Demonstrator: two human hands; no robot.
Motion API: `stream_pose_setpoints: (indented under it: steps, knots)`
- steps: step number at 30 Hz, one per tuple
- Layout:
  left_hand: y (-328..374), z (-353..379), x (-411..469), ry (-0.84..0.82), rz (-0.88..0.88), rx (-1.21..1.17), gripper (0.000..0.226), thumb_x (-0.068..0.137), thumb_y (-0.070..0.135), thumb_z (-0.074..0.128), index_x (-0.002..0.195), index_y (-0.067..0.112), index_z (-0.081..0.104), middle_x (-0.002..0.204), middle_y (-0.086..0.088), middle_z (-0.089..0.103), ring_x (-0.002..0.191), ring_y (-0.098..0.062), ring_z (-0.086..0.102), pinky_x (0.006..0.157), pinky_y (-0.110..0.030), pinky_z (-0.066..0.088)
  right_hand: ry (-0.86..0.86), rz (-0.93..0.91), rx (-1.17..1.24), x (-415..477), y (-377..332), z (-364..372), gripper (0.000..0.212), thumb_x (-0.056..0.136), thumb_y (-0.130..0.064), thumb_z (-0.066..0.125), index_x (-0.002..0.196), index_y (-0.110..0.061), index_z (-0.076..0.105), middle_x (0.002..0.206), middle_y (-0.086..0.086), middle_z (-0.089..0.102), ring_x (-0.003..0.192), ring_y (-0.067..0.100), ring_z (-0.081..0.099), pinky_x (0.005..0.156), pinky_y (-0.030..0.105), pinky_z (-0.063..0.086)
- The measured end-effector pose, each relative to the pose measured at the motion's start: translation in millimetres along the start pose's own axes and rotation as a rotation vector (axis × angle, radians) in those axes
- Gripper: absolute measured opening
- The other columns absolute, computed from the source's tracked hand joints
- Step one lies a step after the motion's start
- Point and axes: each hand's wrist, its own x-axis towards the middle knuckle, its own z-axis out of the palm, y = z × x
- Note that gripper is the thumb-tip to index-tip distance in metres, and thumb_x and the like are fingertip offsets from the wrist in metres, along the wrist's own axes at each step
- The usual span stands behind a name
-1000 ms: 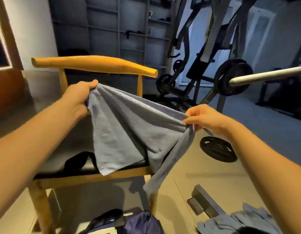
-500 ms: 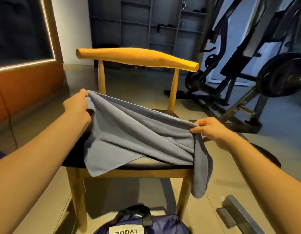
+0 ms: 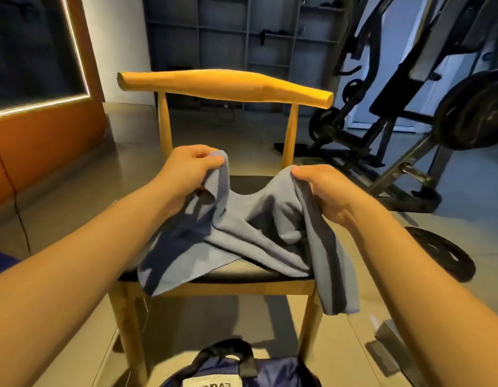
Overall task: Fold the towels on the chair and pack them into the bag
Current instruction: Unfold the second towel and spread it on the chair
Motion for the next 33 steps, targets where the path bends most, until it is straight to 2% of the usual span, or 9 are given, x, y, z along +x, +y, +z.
stream_pose_setpoints:
  steps: [5, 9, 11, 16, 20, 22, 27, 30, 33]
  knots:
    - [15.5, 31.1, -9.0, -0.49, 0.002, 0.031, 0.046, 0.095, 0.017, 0.068, 0.137, 0.035, 0.059, 0.122, -0.005, 0.071, 0.112, -0.018, 0.069, 0.094, -0.036, 0.055, -0.224, -0.202, -0.172, -24.2, -18.0, 1.2, 0.033, 0.101, -0.025, 0.061, 0.111, 0.006, 0.067, 0.101, 0.017, 0.075, 0.087, 0.021, 0.07, 0.076, 0.03, 0.056]
    - [16.1, 44.3, -16.9, -0.664, -0.005, 0.087, 0.023, 0.097, 0.014, 0.065, 0.119, 0.015, 0.072, 0.113, -0.011, 0.074, 0.106, -0.022, 0.071, 0.096, -0.039, 0.055, -0.242, -0.272, -0.347, -38.3, -20.6, -3.9, 0.019, 0.094, -0.016, 0.07, 0.101, 0.0, 0.073, 0.099, 0.018, 0.074, 0.082, 0.012, 0.067, 0.077, 0.026, 0.054]
    - [15.8, 46.7, -17.8, -0.633, -0.005, 0.108, 0.016, 0.096, 0.018, 0.068, 0.108, 0.01, 0.075, 0.106, -0.016, 0.074, 0.096, -0.025, 0.071, 0.089, -0.038, 0.055, -0.211, -0.248, -0.365, -42.9, -17.9, -8.1, 0.017, 0.091, -0.017, 0.074, 0.097, -0.001, 0.074, 0.09, 0.016, 0.074, 0.074, 0.008, 0.065, 0.066, 0.021, 0.053]
    - [17.5, 38.4, -11.4, -0.549, -0.021, 0.051, 0.015, 0.095, 0.024, 0.07, 0.097, 0.011, 0.076, 0.096, -0.014, 0.073, 0.086, -0.021, 0.066, 0.079, -0.033, 0.052, -0.115, -0.179, -0.457, -47.8, -1.6, -20.9, 0.01, 0.086, -0.016, 0.077, 0.086, -0.01, 0.068, 0.083, 0.012, 0.07, 0.077, 0.016, 0.063, 0.07, 0.03, 0.052]
    - [14.5, 33.6, -8.2, -0.437, -0.145, -0.138, 0.024, 0.095, 0.016, 0.067, 0.072, 0.017, 0.071, 0.072, -0.001, 0.066, 0.067, -0.012, 0.061, 0.056, -0.022, 0.05, 0.063, -0.344, -0.722, -48.8, 10.8, -16.4, 0.018, 0.085, -0.011, 0.067, 0.079, -0.024, 0.057, 0.07, -0.005, 0.058, 0.067, 0.013, 0.054, 0.059, 0.027, 0.04]
    - [12.3, 31.3, -6.2, -0.375, -0.202, -0.224, 0.018, 0.097, 0.013, 0.063, 0.08, 0.014, 0.069, 0.074, 0.0, 0.064, 0.069, -0.012, 0.06, 0.058, -0.023, 0.05, 0.078, -0.352, -0.76, -48.1, 15.9, -16.9, 0.016, 0.085, -0.011, 0.067, 0.083, -0.026, 0.06, 0.073, -0.006, 0.061, 0.068, 0.012, 0.057, 0.057, 0.026, 0.039]
    - [9.8, 22.3, 3.9, -0.139, -0.182, -0.32, 0.006, 0.098, 0.01, 0.062, 0.098, 0.013, 0.068, 0.087, -0.004, 0.064, 0.081, -0.016, 0.061, 0.066, -0.028, 0.053, -0.173, -0.111, -0.724, -41.2, 28.7, -28.7, 0.013, 0.086, -0.019, 0.076, 0.092, -0.009, 0.07, 0.08, 0.013, 0.07, 0.07, 0.018, 0.061, 0.061, 0.036, 0.054]
    - [10.5, 19.8, 7.6, -0.089, -0.134, -0.311, 0.01, 0.099, 0.009, 0.059, 0.097, 0.014, 0.068, 0.088, -0.005, 0.066, 0.083, -0.018, 0.062, 0.073, -0.032, 0.051, -0.315, 0.003, -0.694, -41.6, 41.0, -27.2, 0.026, 0.088, -0.031, 0.079, 0.097, -0.009, 0.069, 0.079, 0.007, 0.066, 0.068, 0.014, 0.059, 0.061, 0.025, 0.052]
    - [7.6, 18.8, 10.2, -0.018, -0.101, -0.271, 0.016, 0.101, 0.01, 0.056, 0.097, 0.018, 0.069, 0.089, -0.002, 0.067, 0.081, -0.015, 0.061, 0.065, -0.026, 0.048, -0.317, -0.006, -0.665, -40.8, 44.2, -27.4, 0.022, 0.089, -0.025, 0.078, 0.084, -0.009, 0.064, 0.077, 0.007, 0.065, 0.071, 0.016, 0.061, 0.064, 0.025, 0.054]
